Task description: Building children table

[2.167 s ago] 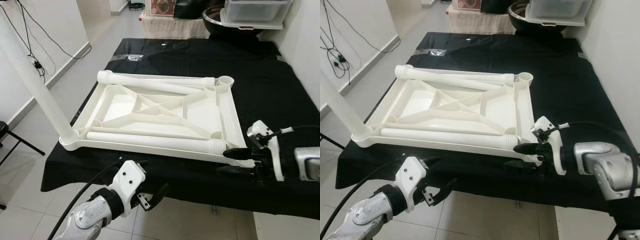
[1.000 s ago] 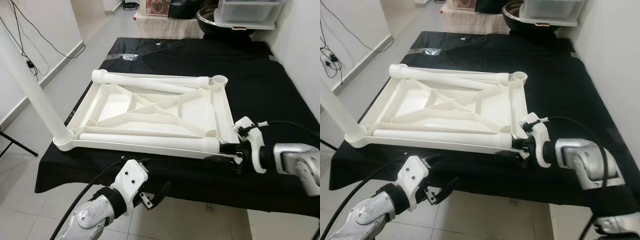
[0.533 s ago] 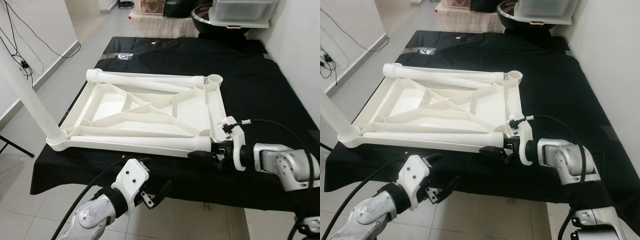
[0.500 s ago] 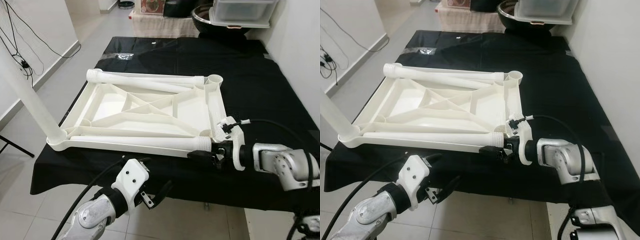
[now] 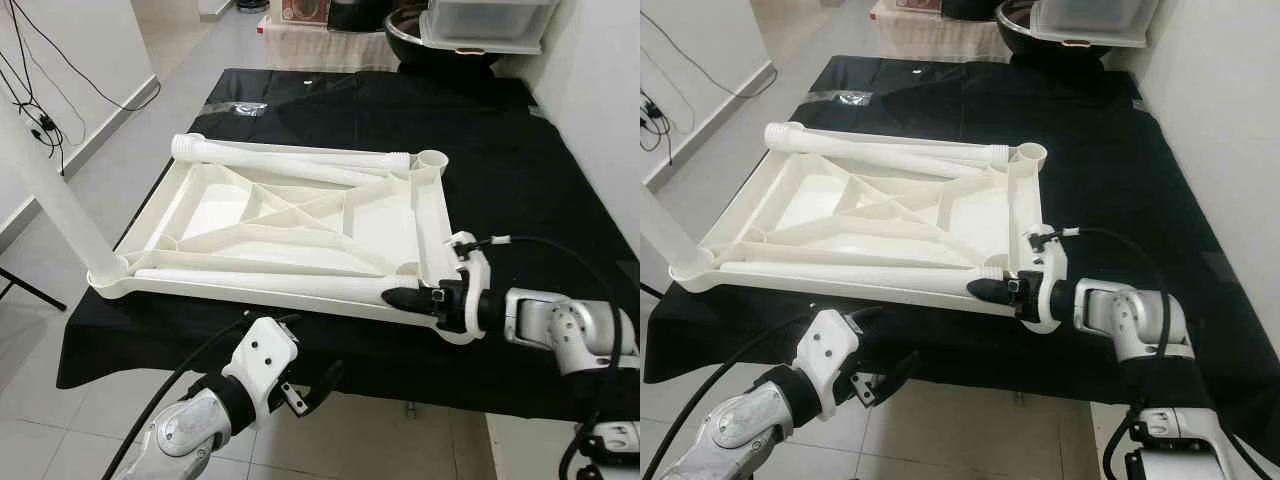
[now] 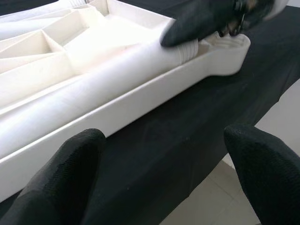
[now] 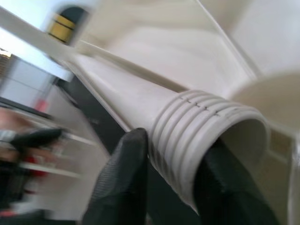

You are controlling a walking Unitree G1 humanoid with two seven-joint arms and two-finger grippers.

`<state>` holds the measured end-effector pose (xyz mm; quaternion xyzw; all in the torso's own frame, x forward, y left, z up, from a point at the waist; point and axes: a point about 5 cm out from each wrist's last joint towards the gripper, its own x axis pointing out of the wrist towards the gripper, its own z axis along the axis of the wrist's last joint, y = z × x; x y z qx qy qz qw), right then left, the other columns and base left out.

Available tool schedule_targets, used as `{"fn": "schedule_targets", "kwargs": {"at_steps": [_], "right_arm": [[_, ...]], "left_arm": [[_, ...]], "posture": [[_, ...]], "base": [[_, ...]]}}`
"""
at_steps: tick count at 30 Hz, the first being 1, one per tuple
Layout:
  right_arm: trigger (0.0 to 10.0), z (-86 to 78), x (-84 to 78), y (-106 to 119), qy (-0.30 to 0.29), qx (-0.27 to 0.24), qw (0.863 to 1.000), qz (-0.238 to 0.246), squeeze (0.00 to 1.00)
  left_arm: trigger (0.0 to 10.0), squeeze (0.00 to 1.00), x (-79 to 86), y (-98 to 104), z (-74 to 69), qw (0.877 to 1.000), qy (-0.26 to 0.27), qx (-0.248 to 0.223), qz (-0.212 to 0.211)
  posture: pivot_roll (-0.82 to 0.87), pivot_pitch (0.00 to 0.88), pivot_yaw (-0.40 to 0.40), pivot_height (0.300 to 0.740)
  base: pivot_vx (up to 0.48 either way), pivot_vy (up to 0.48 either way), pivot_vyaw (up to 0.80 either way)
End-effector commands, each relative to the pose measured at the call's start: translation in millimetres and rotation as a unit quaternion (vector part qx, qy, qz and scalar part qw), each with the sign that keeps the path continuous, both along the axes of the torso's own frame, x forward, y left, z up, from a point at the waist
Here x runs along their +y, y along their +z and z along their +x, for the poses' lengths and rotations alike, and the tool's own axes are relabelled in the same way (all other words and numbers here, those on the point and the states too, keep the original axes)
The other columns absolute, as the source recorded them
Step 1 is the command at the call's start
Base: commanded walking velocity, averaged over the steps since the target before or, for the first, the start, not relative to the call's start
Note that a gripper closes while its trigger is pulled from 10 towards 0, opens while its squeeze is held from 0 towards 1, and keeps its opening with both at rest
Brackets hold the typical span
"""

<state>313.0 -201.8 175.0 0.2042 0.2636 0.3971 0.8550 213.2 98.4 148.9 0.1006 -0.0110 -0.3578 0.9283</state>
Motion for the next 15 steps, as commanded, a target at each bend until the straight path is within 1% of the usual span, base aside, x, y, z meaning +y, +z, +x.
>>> {"fn": "schedule_targets", "kwargs": {"at_steps": [1, 2, 3, 6, 7, 8, 9, 10, 11, 14, 15], "right_arm": [[0.0, 0.9, -2.6, -3, -0.013, 0.012, 1.0, 0.005, 0.0], [0.0, 1.4, -5.8, -1, -0.018, 0.011, 1.0, 0.019, 0.0], [0.0, 1.4, -5.8, -1, -0.018, 0.011, 1.0, 0.019, 0.0], [0.0, 2.3, -10.5, 2, -0.028, 0.003, 0.999, 0.039, 0.0], [0.0, 2.3, -11.3, 6, -0.026, -0.012, 0.998, 0.054, 0.0], [0.0, -0.1, -13.5, 16, -0.014, -0.055, 0.995, 0.086, 0.0], [0.0, -0.1, -13.5, 16, -0.014, -0.055, 0.995, 0.086, 0.0], [0.0, -4.5, -20.0, 25, -0.004, -0.091, 0.989, 0.115, 0.0], [0.0, -7.6, -26.8, 30, -0.003, -0.115, 0.985, 0.127, 0.0], [0.0, -9.5, -31.2, 33, -0.003, -0.126, 0.983, 0.131, 0.0], [0.0, -10.1, -39.6, 37, -0.014, -0.134, 0.983, 0.128, 0.0]], "left_arm": [[10.0, 0.0, -0.6, -5, -1.0, 1.0, 0.0, 0.003, 0.007], [10.0, 0.0, -0.9, -5, -1.0, 1.0, 0.0, 0.004, 0.007], [10.0, 0.0, -0.9, -5, -1.0, 1.0, 0.0, 0.004, 0.007], [10.0, 0.0, -0.9, -5, -1.0, 1.0, -0.001, 0.004, 0.008], [10.0, 0.0, -0.8, -5, -1.0, 1.0, -0.001, 0.004, 0.009], [10.0, 0.0, -0.6, -5, -0.7, 1.0, -0.001, 0.004, 0.009], [10.0, 0.0, -0.6, -5, -0.7, 1.0, -0.001, 0.004, 0.009], [10.0, 0.0, -0.7, -5, -0.3, 1.0, -0.001, 0.003, 0.009], [10.0, 0.0, -0.7, -4, 0.1, 1.0, -0.001, 0.001, 0.01], [10.0, 0.0, -0.7, -4, 0.2, 1.0, -0.001, 0.001, 0.01], [10.0, 0.0, -0.8, -2, 0.8, 1.0, -0.002, -0.001, 0.008]], "posture": [[0.05, 0.146, -0.046, 0.74], [0.05, 0.144, -0.046, 0.74], [0.05, 0.144, -0.046, 0.74], [0.05, 0.142, -0.045, 0.74], [0.06, 0.14, -0.045, 0.74], [0.06, 0.138, -0.044, 0.74], [0.06, 0.138, -0.044, 0.74], [0.06, 0.134, -0.043, 0.74], [0.06, 0.134, -0.042, 0.74], [0.06, 0.134, -0.041, 0.74], [0.06, 0.133, -0.04, 0.74]], "base": [[0.0, 0.0, 0.0], [0.0, 0.0, 0.0], [0.0, 0.0, 0.0], [0.0, 0.0, 0.0], [0.0, 0.0, 0.0], [0.0, 0.0, 0.0], [0.0, 0.0, 0.0], [0.0, 0.0, 0.0], [0.0, 0.0, 0.0], [0.0, 0.0, 0.0], [0.0, 0.0, 0.0]]}}
